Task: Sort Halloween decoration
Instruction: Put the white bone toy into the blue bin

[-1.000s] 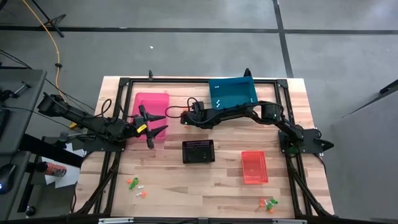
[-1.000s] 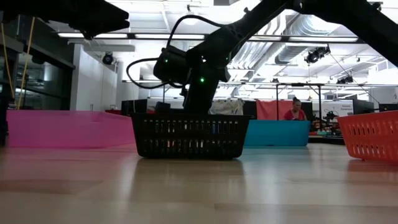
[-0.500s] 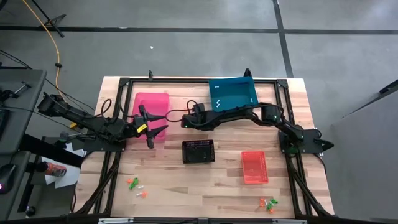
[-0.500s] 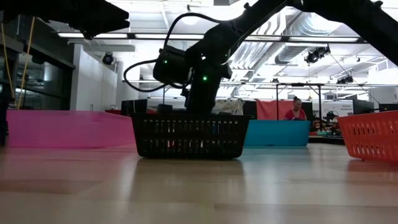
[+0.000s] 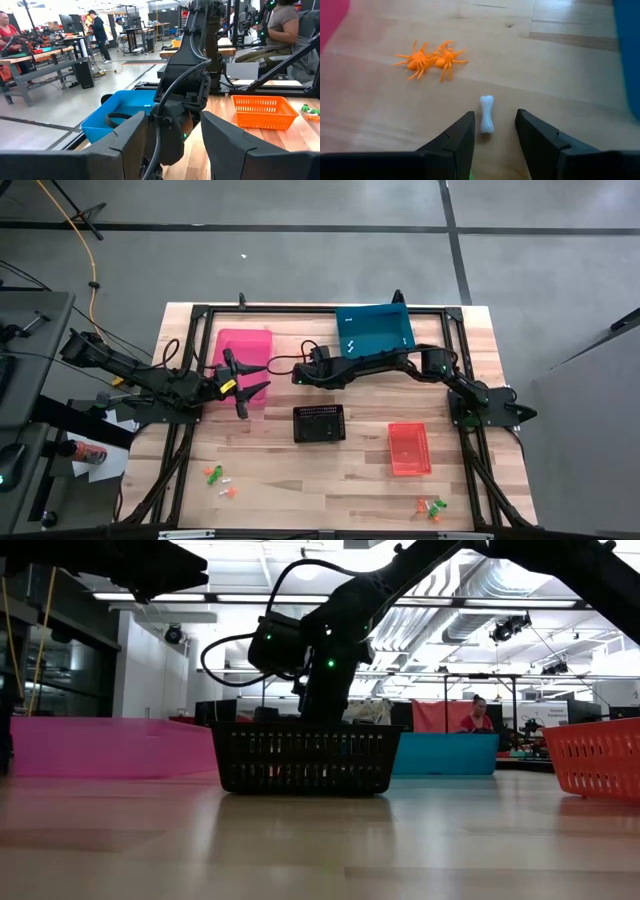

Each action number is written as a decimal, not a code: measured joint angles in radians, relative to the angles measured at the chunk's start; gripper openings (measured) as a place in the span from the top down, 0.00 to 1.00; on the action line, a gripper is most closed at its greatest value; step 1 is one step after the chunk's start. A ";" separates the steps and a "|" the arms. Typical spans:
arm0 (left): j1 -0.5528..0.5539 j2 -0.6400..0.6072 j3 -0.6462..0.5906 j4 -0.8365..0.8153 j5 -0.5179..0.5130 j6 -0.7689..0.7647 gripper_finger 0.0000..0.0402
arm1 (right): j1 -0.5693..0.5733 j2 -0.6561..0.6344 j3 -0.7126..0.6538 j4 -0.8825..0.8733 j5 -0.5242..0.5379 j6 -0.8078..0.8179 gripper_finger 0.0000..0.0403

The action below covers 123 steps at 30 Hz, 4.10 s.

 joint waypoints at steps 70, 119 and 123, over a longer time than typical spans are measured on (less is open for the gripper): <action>0.000 0.000 0.000 -0.031 0.000 -0.078 0.57 | -0.008 0.004 0.001 0.042 0.088 -0.124 0.64; 0.000 0.000 0.000 -0.023 0.000 -0.211 0.57 | 0.225 -0.311 -0.176 -0.628 0.146 -0.178 1.00; 0.000 0.000 0.000 -0.030 0.000 -0.210 0.57 | 0.249 -0.457 -0.392 -0.596 0.085 -0.092 1.00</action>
